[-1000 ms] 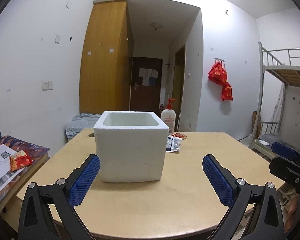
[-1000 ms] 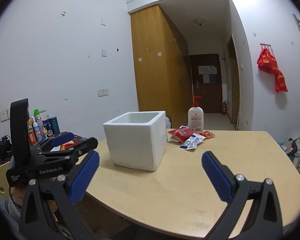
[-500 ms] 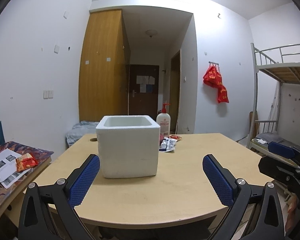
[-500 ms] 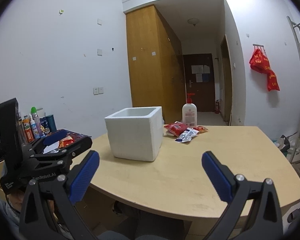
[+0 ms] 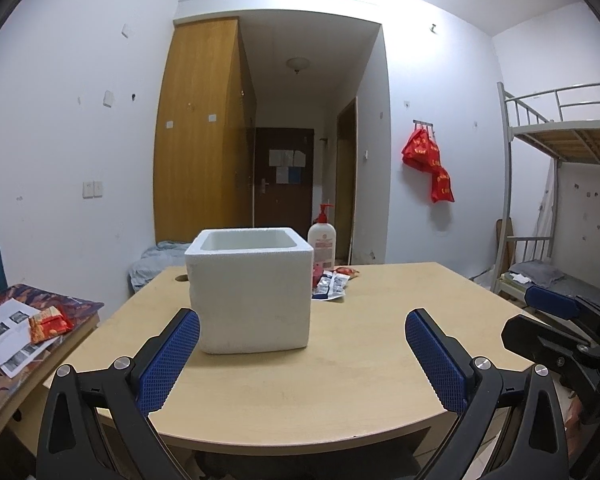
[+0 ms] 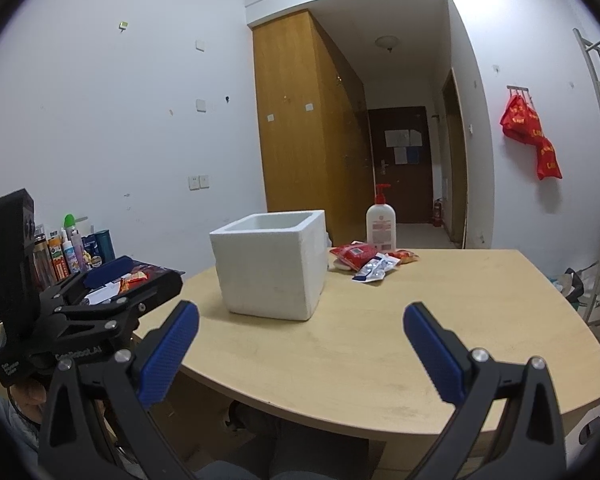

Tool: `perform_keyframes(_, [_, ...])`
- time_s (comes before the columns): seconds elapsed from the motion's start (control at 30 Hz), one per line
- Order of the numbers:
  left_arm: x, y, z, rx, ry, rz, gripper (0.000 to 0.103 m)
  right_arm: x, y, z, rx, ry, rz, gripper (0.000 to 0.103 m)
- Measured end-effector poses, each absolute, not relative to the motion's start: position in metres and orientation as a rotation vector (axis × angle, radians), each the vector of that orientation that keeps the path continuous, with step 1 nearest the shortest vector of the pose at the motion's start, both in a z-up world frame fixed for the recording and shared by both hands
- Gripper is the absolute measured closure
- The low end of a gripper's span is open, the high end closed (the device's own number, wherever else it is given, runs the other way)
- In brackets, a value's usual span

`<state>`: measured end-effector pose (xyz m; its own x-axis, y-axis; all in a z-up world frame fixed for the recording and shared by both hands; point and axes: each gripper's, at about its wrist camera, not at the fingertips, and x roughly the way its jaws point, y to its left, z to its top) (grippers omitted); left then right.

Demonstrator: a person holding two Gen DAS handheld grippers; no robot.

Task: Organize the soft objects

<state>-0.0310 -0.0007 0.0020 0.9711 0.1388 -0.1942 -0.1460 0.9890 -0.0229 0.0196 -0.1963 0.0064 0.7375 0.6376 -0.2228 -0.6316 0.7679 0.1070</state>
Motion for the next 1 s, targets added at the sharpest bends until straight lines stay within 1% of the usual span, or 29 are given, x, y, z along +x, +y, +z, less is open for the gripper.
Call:
perform_keyframes(0.23, [-0.022,0.006,-0.007,-0.053,0.223,0.149,0.000,0.027,-0.193,-0.002,0.022,0.263,0.705,0.000])
perform_keyframes(1.0, [-0.025,0.006,-0.004,-0.048,0.220,0.150,0.000,0.033,-0.198,-0.002,0.036,0.269,0.723,0.000])
